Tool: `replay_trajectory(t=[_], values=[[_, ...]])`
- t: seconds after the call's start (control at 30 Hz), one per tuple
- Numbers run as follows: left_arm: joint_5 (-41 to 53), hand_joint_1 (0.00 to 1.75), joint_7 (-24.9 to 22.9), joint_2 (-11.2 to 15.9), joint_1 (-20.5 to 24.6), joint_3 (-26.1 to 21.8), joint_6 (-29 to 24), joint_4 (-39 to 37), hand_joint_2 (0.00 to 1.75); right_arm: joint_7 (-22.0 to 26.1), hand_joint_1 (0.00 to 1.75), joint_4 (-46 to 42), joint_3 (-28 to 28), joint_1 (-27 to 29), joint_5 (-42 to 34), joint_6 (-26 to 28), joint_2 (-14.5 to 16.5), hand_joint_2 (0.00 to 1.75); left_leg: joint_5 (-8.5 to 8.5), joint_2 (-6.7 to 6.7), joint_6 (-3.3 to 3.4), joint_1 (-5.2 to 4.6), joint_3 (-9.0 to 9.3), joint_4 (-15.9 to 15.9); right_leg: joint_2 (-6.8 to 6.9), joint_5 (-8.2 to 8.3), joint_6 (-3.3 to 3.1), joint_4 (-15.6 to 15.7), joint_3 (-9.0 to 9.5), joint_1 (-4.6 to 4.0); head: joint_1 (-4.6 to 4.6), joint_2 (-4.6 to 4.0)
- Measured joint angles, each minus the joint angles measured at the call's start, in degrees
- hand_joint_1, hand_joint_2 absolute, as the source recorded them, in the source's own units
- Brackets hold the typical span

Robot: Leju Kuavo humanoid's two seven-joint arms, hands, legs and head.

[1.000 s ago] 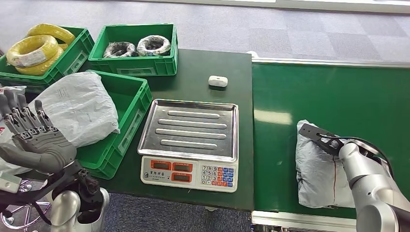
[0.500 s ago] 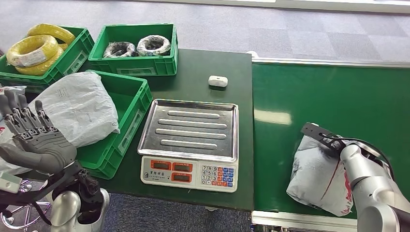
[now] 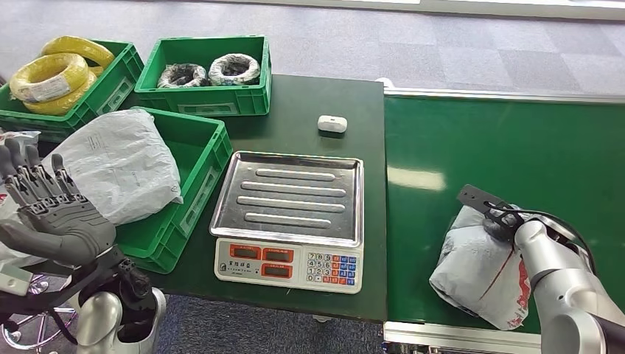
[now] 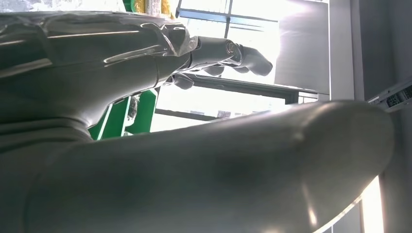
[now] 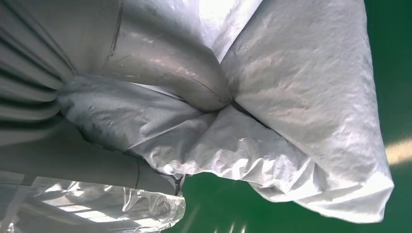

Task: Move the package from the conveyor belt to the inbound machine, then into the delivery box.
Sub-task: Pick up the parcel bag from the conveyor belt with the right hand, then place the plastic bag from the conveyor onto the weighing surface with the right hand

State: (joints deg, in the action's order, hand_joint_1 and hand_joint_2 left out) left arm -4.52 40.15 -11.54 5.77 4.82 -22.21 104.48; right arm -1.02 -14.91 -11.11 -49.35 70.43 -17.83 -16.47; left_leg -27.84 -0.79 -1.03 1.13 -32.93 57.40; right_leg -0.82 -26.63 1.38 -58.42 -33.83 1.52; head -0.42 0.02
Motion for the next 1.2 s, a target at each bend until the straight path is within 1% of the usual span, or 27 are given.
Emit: replay_trajectory(t=[0.03,0.17,0.2,0.3,0.33,0.4,0.47,0.57,0.63,0.7,0.8,0.87,0.93,1.1,1.2], values=[[0.12,0.0,0.0,0.02,-0.16,-0.01,-0.31,0.16,0.0,0.39,1.75,-0.12,-0.03,-0.07,-0.25,1.76,0.02,1.75,0.0,0.0,0.0,0.0,-0.01,0.0,0.0,0.0,0.0,0.0,0.0,0.0,0.01,0.0],[0.57,0.0,0.0,0.11,-1.41,-0.03,-1.62,1.64,0.0,1.25,1.72,-1.57,-0.16,-1.73,-0.8,12.43,0.42,1.75,0.0,0.03,0.0,-0.01,-0.05,0.0,-0.01,0.01,0.01,-0.01,-0.04,0.01,-0.02,0.0],[0.62,0.0,0.0,0.13,-1.69,-0.04,-1.77,1.99,0.0,1.17,1.71,-1.92,-0.19,-2.6,-0.83,13.89,0.56,1.75,0.01,0.05,0.0,0.0,-0.04,0.0,-0.02,0.01,0.0,-0.01,-0.05,0.01,-0.01,0.0],[0.87,0.0,0.0,0.15,-2.19,-0.04,-1.95,2.72,0.0,0.8,1.68,-2.69,-0.19,-4.76,-0.75,15.73,0.98,1.75,0.01,0.02,0.0,0.0,-0.02,0.0,0.0,0.01,0.0,-0.01,-0.03,0.0,-0.01,0.0],[0.97,0.0,0.0,0.15,-2.32,-0.03,-2.03,2.88,0.0,0.64,1.67,-3.13,-0.19,-5.05,-0.51,17.36,1.22,1.75,0.02,0.0,0.0,0.0,-0.04,0.0,0.02,0.01,0.0,-0.01,-0.03,0.0,-0.01,0.0],[1.22,0.0,0.0,0.15,-2.49,0.01,-2.31,3.03,0.0,0.04,1.68,-4.42,-0.16,-5.36,0.28,22.25,1.94,1.75,0.02,-0.02,0.01,0.0,-0.07,0.0,0.02,0.01,0.01,-0.02,-0.04,0.0,-0.01,0.0],[1.47,0.0,0.0,0.15,-2.54,0.12,-2.57,3.08,0.0,-0.69,1.69,-5.89,-0.02,-6.12,1.07,26.66,2.88,1.75,0.02,0.02,0.01,0.0,-0.08,0.0,0.0,0.01,0.01,-0.03,-0.07,0.0,-0.01,0.0],[1.8,0.0,0.0,0.13,-2.54,0.47,-3.12,3.08,0.0,-1.24,1.68,-8.6,0.53,-7.05,2.06,31.05,4.65,1.75,0.02,0.07,0.01,0.01,-0.06,0.0,-0.02,0.01,0.0,-0.02,-0.09,-0.01,0.01,0.0],[2.05,0.0,0.0,0.11,-2.54,0.79,-3.43,3.08,0.0,-1.34,1.68,-10.79,1.16,-6.97,2.6,33.29,6.01,1.75,0.02,0.07,0.01,0.01,-0.06,0.0,-0.02,0.01,0.0,-0.02,-0.09,-0.01,-0.01,0.0],[2.21,0.0,0.0,0.07,-2.56,1.15,-3.51,3.08,0.0,-1.54,1.72,-12.84,1.82,-6.48,3.03,34.25,7.29,1.75,0.02,0.05,0.01,0.01,-0.06,-0.01,-0.01,0.01,0.0,-0.02,-0.08,-0.01,-0.01,0.0],[2.35,0.0,0.0,-0.01,-2.56,1.55,-3.43,3.01,0.0,-0.31,1.75,-17.2,3.71,-4.54,4.07,34.19,10.17,1.75,0.02,0.13,0.01,0.01,-0.07,-0.03,-0.09,0.01,0.0,-0.04,-0.09,-0.02,0.01,0.0],[2.33,0.0,0.0,-0.02,-2.17,2.1,-3.2,2.49,0.0,1.58,1.75,-19.69,6.22,-3.3,5.32,33.11,13.0,1.75,0.01,0.33,0.0,0.02,-0.02,-0.04,-0.28,0.03,-0.02,-0.05,-0.15,-0.02,0.01,0.0],[2.27,0.0,0.0,-0.04,-1.21,2.99,-2.96,1.3,0.0,2.44,1.75,-20.7,9.49,-2.67,6.91,32.79,16.21,1.75,0.01,0.44,-0.01,0.03,0.01,-0.04,-0.38,0.04,-0.05,-0.07,-0.19,-0.03,-0.01,0.0],[2.2,0.0,0.0,-0.4,1.44,5.57,-2.43,-2.52,0.0,2.63,1.75,-18.62,18.16,-3.41,9.97,34.55,23.94,1.75,0.06,0.33,-0.04,0.07,-0.02,-0.03,-0.32,0.04,-0.06,-0.14,-0.24,-0.07,0.01,0.0],[2.2,0.0,0.0,-0.73,2.55,6.69,-2.43,-4.02,0.0,2.66,1.75,-17.06,21.48,-3.71,10.75,35.38,27.03,1.75,0.06,0.25,-0.03,0.06,-0.04,-0.03,-0.27,0.03,-0.06,-0.13,-0.23,-0.06,0.01,0.0]])
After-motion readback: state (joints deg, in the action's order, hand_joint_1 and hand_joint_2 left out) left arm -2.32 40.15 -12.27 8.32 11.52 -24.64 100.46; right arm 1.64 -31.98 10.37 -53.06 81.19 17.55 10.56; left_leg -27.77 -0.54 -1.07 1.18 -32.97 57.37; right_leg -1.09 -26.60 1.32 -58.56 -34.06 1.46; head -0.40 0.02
